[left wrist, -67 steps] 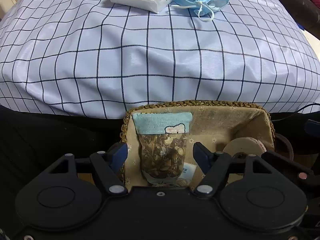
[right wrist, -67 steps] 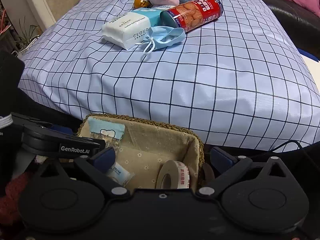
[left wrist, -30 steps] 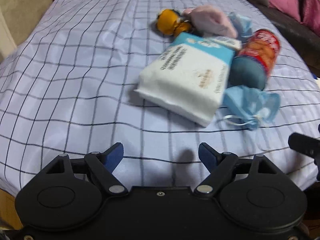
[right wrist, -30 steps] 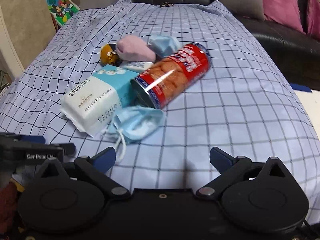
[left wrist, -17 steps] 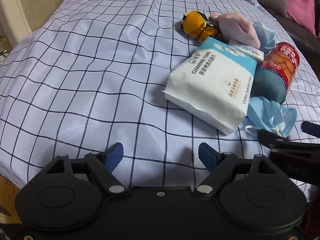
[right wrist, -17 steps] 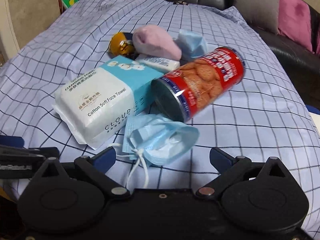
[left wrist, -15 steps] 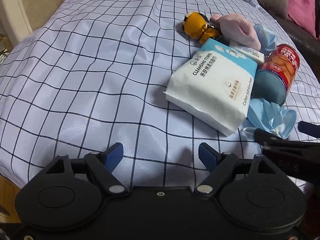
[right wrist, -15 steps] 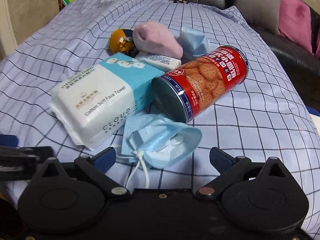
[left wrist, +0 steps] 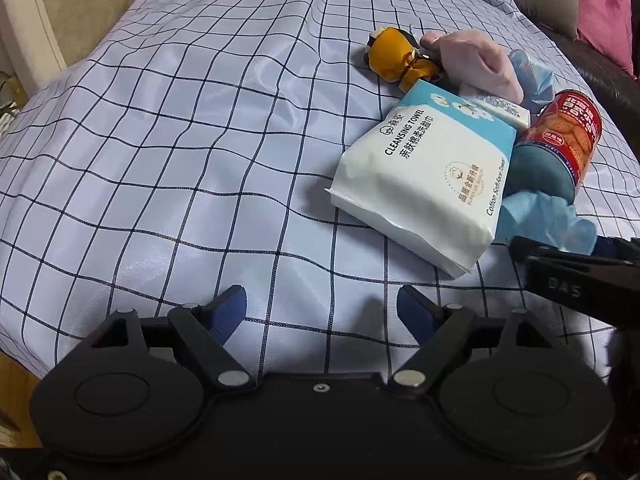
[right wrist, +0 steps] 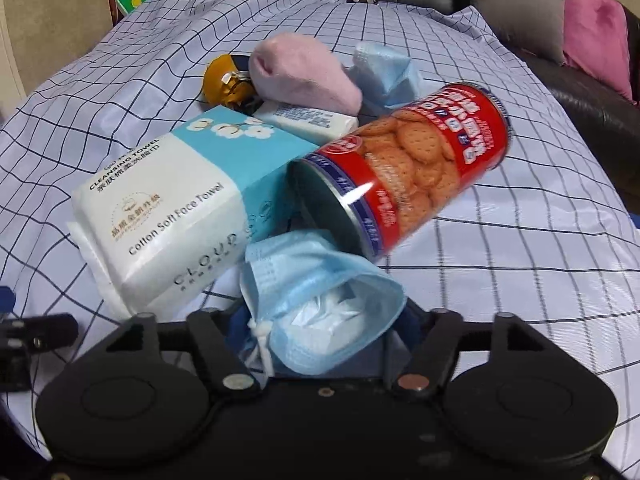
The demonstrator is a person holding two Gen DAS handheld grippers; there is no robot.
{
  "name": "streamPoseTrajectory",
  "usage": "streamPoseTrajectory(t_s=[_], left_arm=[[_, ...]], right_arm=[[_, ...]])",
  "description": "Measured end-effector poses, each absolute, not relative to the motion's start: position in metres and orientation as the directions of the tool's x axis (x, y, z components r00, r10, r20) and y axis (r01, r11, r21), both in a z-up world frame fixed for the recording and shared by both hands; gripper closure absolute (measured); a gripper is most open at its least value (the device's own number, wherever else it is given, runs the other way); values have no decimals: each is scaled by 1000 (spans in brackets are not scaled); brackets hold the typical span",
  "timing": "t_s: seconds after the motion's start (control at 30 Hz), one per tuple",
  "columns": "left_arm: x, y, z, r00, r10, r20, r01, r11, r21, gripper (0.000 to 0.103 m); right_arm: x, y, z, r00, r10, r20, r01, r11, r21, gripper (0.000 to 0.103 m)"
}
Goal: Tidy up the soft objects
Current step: 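Grasp the blue face mask with the right gripper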
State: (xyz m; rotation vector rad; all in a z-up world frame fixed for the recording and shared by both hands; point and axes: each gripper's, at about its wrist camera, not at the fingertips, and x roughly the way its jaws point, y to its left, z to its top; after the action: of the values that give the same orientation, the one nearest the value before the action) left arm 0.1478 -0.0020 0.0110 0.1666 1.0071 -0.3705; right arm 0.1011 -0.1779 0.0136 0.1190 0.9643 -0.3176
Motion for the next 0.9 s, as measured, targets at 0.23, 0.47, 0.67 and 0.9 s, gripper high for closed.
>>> streamPoseTrajectory(t_s=[0.23,0.47,0.67,0.9], left_arm=[[146,-6,12,497,-235,-835,390,920,-27,24],[146,-7,11,499,-236,-834,391,920,-26,24],[145,-7,12,497,-241,-834,396,918,-30,24],[147,-4,12,493,-248,-834,384,922,-47,23]], right_arm=[[80,-201,22,509,-233,-829,319,945,-70,54],[56,-215,33,518,-257,-816,345,936,-76,27],[72,-203,30,567,-243,-787,257,960,-112,6],[95,-191,16,596,-238,-767,109,970,-216,1]])
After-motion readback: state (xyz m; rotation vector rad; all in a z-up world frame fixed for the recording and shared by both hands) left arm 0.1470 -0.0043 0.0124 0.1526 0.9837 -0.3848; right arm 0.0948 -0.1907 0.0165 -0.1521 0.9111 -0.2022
